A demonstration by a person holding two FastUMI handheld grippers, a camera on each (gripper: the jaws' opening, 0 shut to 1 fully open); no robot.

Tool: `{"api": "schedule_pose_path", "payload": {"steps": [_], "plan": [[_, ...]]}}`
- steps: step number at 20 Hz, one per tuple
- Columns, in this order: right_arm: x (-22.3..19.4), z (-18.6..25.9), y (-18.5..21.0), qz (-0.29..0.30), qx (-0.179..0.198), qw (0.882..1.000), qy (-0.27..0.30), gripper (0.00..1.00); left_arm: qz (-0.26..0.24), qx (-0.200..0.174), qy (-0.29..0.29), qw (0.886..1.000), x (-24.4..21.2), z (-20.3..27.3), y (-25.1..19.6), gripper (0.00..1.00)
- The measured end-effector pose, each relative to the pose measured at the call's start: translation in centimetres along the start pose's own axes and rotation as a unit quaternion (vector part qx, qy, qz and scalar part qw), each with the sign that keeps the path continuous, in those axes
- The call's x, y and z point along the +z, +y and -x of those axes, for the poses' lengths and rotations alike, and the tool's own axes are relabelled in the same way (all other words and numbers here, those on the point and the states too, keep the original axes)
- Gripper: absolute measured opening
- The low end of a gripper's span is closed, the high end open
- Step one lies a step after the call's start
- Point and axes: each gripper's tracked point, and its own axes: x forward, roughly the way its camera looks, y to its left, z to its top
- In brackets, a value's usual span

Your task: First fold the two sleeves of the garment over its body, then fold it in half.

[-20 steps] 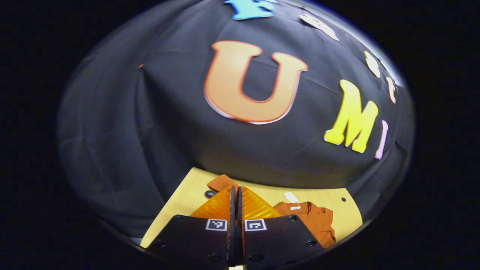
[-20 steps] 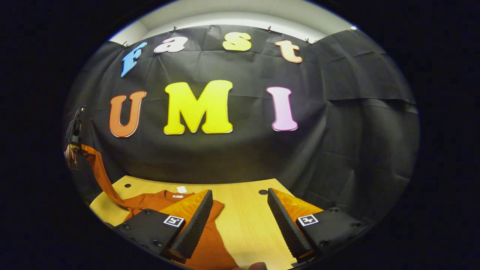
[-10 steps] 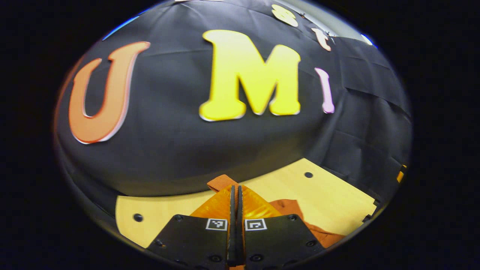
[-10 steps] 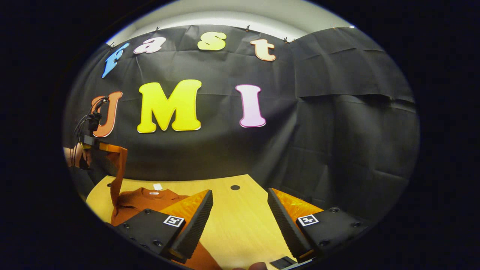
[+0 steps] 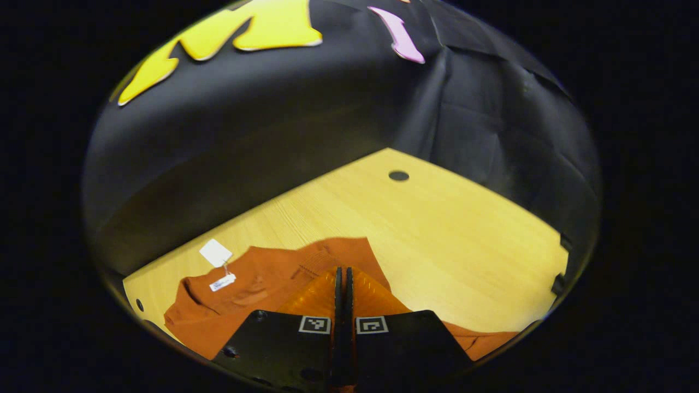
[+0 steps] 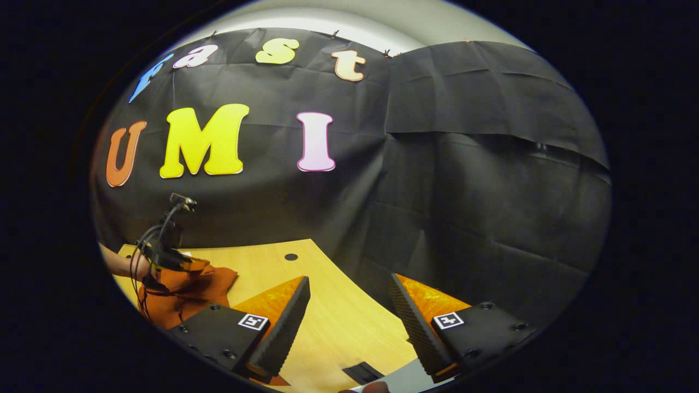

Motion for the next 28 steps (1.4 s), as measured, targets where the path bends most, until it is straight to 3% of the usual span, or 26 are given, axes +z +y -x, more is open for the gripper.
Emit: {"api": "schedule_pose_path", "payload": {"steps": [4, 7, 10, 15, 19, 28], "plan": [[-1.2, 0.5, -1.2, 0.003, -0.012, 1.000, 0.018, 0.93, -0.013, 0.025, 0.017, 0.999, -1.8, -2.1, -1.5, 0.05], [-1.0, 0.4, -0.6, 0.008, -0.003, 1.000, 0.016, 0.93, 0.009, -0.006, 0.013, 1.000, -1.5, -1.9, -4.1, 0.13], [-0.3, -0.2, 1.1, 0.012, 0.019, 1.000, 0.008, 0.93, 0.015, 0.007, -0.016, 1.000, 0.4, -0.6, -4.3, 0.99], [2.0, -1.1, 6.2, 0.019, 0.079, 0.996, -0.024, 0.94, 0.071, 0.042, -0.095, 0.992, 4.2, 5.2, -1.9, 1.00], [4.0, -1.2, 11.4, 0.027, 0.140, 0.988, -0.051, 0.93, 0.120, 0.089, -0.153, 0.977, 6.1, 12.5, 1.8, 0.99], [12.2, 1.3, 24.2, 0.005, 0.274, 0.950, -0.152, 0.93, 0.163, 0.217, -0.297, 0.915, 9.5, 35.5, 9.9, 0.99]]}}
